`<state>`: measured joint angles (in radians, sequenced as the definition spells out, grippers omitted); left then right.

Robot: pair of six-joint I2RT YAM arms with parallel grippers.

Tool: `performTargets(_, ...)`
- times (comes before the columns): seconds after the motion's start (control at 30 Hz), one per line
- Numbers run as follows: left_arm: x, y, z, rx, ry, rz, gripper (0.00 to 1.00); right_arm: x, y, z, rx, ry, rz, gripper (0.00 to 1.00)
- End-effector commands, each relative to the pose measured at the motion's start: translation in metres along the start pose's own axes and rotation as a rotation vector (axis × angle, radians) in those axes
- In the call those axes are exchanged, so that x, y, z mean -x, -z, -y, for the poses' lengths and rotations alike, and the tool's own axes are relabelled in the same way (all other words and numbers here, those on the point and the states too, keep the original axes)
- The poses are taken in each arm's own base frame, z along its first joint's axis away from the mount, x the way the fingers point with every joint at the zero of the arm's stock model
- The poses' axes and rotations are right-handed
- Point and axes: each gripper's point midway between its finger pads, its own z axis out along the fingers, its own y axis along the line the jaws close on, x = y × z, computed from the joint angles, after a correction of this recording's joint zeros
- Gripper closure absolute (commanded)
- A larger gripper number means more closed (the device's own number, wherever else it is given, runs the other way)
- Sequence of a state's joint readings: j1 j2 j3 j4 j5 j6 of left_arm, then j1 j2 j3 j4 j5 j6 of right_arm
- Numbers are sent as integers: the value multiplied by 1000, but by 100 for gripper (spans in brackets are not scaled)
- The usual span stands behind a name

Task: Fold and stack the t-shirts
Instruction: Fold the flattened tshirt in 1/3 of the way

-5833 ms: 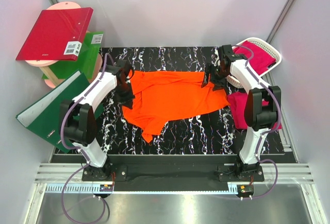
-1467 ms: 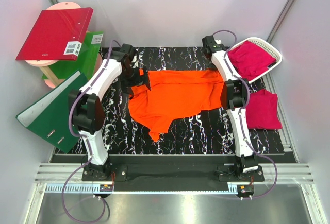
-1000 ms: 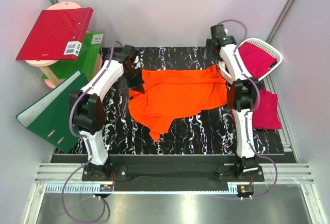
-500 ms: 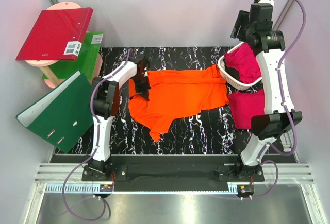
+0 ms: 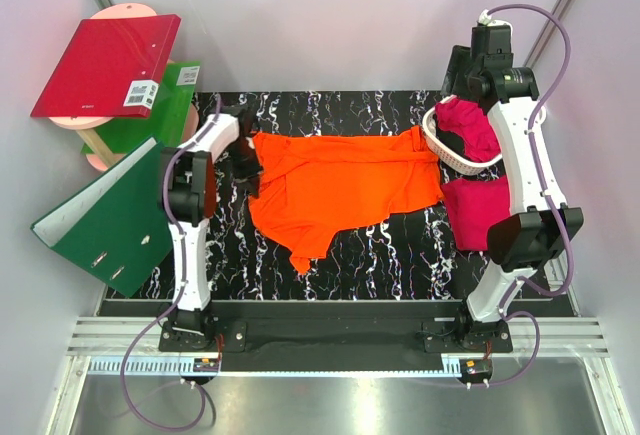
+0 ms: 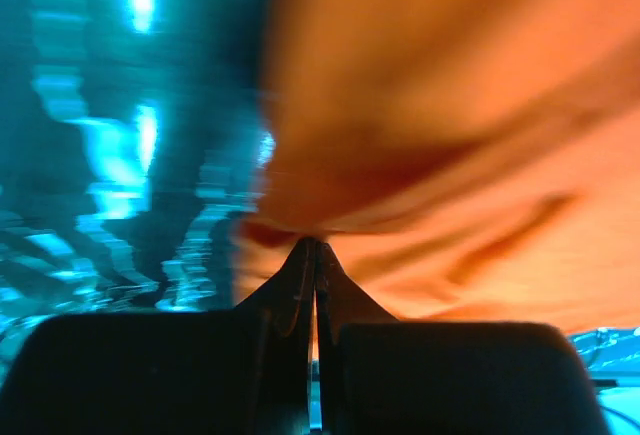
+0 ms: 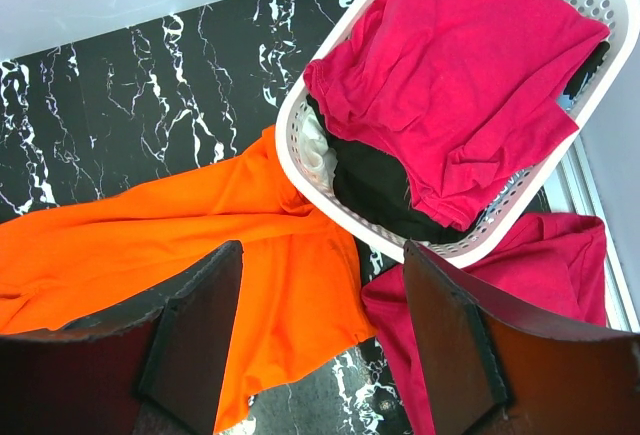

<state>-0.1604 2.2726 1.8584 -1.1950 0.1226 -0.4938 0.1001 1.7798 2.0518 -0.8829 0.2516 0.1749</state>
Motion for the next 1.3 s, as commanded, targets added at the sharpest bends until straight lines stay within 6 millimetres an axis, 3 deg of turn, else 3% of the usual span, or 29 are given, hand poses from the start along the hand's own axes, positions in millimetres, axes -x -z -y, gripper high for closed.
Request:
performTargets(0.0,-5,-1,-35,106,-5,-66,100,20,13,-1,9,-5,72,27)
performTargets(0.1,-7,-5,-44,145,-23,-92,100,24,14,-2,13,-9,82,27)
performTargets(0.27,3,11,-41,137,-33,-15,100,23,14,-3,19,-12,79,27)
performTargets(0.47,12,27,-56,193,-19,48,100,13,13,-7,44,-14,52,26)
performTargets(0.67,25,83,-30,100,-33,238,100,3,12,-7,53,-7,30,26)
performTargets(0.83,9,113,-4,36,-98,306,100,-6,7,-11,72,-10,2,26)
performTargets(1.0,-13,97,26,-49,-158,249,100,-11,2,-14,86,-8,-17,26)
performTargets(1.27,-30,39,30,-32,-178,106,100,-15,-2,-17,100,1,-31,26)
